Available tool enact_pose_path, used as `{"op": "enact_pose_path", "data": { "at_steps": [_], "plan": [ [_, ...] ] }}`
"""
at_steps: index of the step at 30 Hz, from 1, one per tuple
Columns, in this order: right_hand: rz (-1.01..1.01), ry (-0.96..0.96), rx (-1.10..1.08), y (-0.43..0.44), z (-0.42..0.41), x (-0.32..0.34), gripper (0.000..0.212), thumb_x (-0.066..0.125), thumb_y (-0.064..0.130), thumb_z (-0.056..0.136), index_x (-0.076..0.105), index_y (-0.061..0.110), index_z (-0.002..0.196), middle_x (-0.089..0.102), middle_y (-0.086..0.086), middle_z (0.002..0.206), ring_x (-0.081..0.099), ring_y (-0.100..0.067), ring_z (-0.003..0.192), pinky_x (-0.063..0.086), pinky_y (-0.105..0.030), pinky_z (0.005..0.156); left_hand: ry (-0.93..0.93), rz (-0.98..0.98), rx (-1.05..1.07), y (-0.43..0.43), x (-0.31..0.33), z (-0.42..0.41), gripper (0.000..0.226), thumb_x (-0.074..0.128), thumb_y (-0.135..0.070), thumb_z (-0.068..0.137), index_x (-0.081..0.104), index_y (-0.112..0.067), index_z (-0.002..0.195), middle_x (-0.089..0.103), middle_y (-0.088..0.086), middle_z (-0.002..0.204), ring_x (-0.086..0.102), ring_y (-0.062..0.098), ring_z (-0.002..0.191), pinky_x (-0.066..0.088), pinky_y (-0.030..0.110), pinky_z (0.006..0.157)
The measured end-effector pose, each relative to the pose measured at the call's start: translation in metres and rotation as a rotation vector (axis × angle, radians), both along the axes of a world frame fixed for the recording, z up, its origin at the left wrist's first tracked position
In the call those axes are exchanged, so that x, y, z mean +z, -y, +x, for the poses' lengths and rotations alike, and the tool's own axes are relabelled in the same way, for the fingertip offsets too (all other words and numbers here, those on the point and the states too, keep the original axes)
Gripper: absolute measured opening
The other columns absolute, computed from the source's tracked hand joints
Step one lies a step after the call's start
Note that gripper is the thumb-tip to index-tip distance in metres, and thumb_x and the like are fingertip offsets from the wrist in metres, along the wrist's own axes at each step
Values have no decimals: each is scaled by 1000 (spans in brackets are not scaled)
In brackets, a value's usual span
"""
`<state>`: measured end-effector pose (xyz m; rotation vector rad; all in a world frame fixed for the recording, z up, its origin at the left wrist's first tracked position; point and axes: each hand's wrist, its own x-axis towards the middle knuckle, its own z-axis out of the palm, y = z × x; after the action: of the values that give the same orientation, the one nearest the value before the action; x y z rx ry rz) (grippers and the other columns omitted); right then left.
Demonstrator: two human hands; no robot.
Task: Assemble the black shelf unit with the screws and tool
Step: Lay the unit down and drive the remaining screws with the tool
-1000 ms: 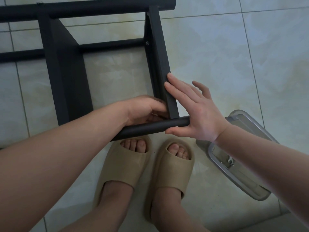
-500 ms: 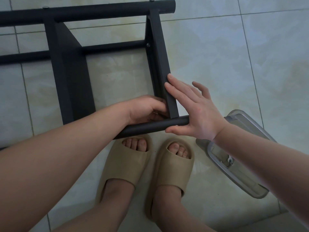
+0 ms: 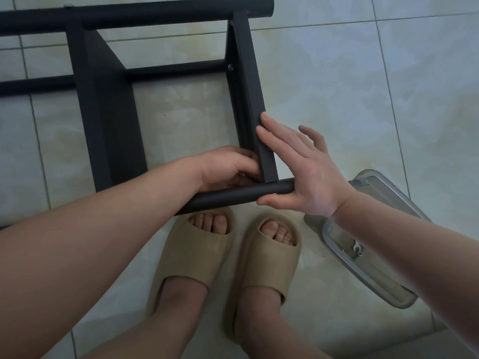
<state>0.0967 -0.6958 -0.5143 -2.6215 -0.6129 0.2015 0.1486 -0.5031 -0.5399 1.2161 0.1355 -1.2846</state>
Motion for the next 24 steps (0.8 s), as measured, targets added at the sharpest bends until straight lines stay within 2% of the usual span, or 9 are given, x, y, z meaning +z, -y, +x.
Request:
{"op": "enact_pose_path", "data": {
  "at_steps": [3,5,9,14,18,22,24],
  "plan": [
    [1,-4,-1,0,0,0,105,63,75,76,34,14,157,23,-2,166,32,-16,150,21,-53,119,78,74,-49,-1,-2,-2,13,59,-3,93,72,-2,95,74,9,82,70,16,71,54,24,65],
    [3,-9,-1,-1,0,1,105,63,74,76,34,14,157,23,-2,166,31,-16,150,21,-54,119,114,97,-52,-1,-2,-3,11,61,-1,91,72,-2,92,73,7,76,69,14,65,53,22,61],
    [11,-10,1,-1,0,2,105,62,75,76,34,14,156,23,-3,166,32,-17,150,22,-55,119,53,36,0,0,-1,-1,12,60,7,90,68,-2,88,70,3,66,67,12,57,51,19,54],
    [8,-8,0,0,0,0,105,62,75,76,34,14,157,23,-2,166,32,-17,150,21,-54,119,-10,-32,23,-1,0,0,15,56,8,89,65,-4,89,70,4,71,68,14,62,52,21,58],
    [11,-5,2,0,0,-2,105,62,75,76,33,15,157,22,-2,167,31,-16,150,21,-55,119,0,-38,-37,-2,-1,-1,22,53,2,92,71,-8,84,72,6,78,69,16,73,54,24,66],
    [13,1,0,0,0,-3,105,63,75,76,34,14,157,23,-2,167,32,-16,150,22,-55,118,62,43,-19,-2,-3,-2,13,59,4,90,71,-2,91,71,12,82,69,20,72,56,27,68],
    [15,-3,-1,0,0,-2,105,63,75,76,34,14,157,23,-2,167,32,-16,150,21,-55,118,73,48,-12,-1,-3,-1,12,60,6,89,69,-1,91,69,10,77,67,16,64,55,23,62]
  ]
}}
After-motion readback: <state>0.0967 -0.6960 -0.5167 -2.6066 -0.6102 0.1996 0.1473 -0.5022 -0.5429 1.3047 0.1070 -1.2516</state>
